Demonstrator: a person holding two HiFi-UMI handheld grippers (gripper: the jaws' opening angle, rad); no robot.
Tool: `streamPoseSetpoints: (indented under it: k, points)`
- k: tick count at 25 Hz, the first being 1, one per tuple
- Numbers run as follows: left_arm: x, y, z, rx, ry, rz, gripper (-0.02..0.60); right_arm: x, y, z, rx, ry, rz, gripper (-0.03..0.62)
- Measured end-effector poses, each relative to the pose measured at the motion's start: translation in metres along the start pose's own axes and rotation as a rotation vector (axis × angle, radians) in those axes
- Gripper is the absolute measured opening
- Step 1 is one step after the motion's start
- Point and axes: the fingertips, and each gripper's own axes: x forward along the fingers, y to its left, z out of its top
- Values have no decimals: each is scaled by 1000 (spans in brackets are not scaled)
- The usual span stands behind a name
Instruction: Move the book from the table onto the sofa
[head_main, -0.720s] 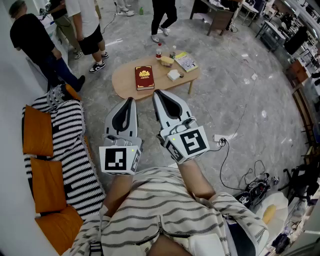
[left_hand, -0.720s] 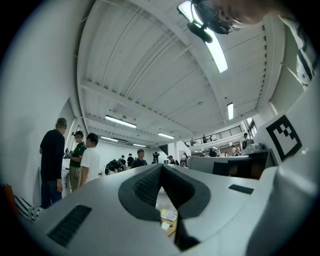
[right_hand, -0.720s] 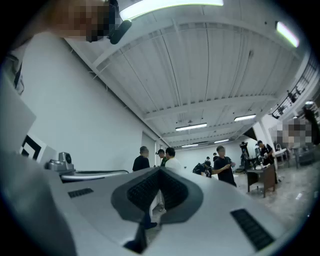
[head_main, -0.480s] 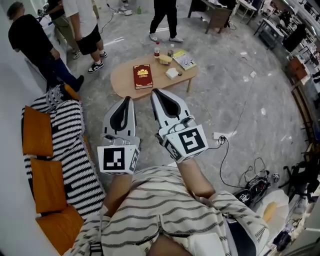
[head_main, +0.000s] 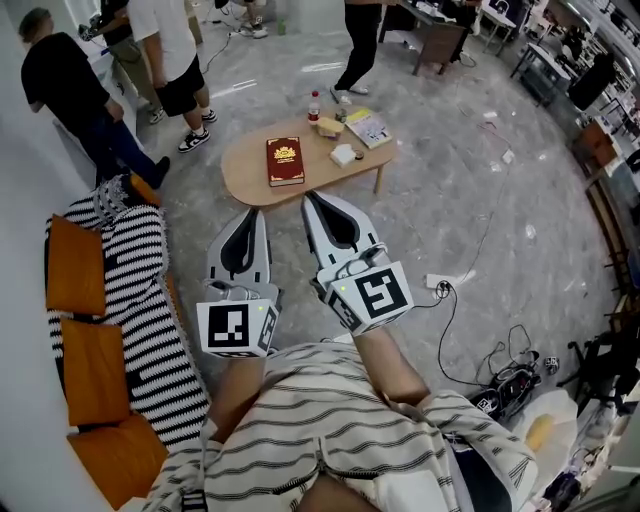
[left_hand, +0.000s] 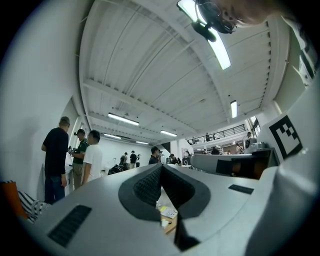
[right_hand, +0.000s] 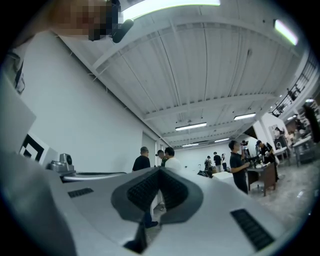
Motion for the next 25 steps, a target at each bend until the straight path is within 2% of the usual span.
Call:
streamPoseSetpoints:
  k: [14, 20, 25]
  points:
    - [21, -49, -29, 1, 47, 55, 5, -25, -52, -18, 54, 24, 30, 14]
    - [41, -37, -38, 3, 35, 79, 5, -4, -72, -34, 77, 43, 19, 14]
    - [76, -6, -56, -1, 43, 83, 5, 37, -91, -56, 79, 63, 5, 14]
